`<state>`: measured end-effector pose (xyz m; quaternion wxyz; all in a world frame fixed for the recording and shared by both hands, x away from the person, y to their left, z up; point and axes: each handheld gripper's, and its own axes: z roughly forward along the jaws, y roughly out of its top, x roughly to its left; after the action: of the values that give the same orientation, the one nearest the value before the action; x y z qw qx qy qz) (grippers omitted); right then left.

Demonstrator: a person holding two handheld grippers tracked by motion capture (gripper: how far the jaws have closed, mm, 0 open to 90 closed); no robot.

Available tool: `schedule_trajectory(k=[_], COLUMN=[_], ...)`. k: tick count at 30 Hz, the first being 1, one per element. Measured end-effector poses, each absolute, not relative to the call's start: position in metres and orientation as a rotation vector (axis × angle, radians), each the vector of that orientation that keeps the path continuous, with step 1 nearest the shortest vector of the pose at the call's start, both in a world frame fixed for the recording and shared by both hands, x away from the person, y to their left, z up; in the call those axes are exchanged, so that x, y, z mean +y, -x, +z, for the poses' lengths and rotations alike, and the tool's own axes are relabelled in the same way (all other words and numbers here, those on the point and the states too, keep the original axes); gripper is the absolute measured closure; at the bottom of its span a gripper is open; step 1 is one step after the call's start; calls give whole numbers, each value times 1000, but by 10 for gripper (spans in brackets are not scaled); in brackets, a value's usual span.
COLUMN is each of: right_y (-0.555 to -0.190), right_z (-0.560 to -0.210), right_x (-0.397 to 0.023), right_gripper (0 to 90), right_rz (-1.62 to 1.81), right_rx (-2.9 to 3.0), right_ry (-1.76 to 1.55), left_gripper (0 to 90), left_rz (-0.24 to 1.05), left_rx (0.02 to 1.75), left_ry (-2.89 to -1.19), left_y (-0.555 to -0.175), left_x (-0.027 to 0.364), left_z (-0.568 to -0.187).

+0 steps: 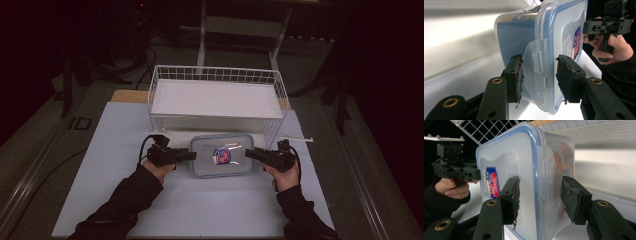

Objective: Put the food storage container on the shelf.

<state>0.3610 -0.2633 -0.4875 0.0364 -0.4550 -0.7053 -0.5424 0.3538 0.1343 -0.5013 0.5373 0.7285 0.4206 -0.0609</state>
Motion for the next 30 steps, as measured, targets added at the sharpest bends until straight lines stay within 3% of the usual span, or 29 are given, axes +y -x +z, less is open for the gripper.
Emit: schedule_trajectory(k=[19,30], right_y=[-390,-400], right_z=[-500,-505], right_x=[-263,-258], right_gripper=[490,476], right_rz=[-1771,-1749], right_rx=[-2132,-2141], right_ry=[1440,1489], left_gripper=[554,542], left_rz=[-13,-20], left_rx=[1007,1047], left_ry=[-1673,-1635], left_y=[-382,-396], left_x=[130,129], left_z=[-504,-510])
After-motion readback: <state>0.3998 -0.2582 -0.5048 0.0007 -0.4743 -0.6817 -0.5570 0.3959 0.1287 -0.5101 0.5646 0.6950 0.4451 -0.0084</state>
